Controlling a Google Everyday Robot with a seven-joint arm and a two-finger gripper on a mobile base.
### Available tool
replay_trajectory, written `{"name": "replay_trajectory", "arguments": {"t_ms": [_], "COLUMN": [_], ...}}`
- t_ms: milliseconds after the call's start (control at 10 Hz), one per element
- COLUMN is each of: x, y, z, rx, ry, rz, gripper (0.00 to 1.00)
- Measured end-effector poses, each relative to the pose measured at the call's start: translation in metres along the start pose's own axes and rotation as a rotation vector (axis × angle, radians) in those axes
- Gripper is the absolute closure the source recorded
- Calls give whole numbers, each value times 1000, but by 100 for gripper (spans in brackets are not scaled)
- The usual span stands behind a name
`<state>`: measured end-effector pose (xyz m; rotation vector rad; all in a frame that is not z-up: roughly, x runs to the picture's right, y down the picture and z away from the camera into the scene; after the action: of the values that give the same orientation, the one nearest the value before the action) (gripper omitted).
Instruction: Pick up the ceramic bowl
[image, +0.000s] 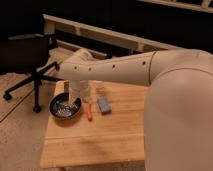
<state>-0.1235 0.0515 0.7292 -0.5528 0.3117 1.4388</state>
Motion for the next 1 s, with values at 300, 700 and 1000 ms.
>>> {"name": "replay_trajectory", "arguments": {"t_ms": [300, 700, 1000], "x": [-27, -27, -25], "y": [-4, -5, -1], "z": [9, 10, 26], "rx": [-62, -65, -38], "ry": [-57, -54, 5], "rz": [-56, -64, -131], "gripper": [35, 35, 35]}}
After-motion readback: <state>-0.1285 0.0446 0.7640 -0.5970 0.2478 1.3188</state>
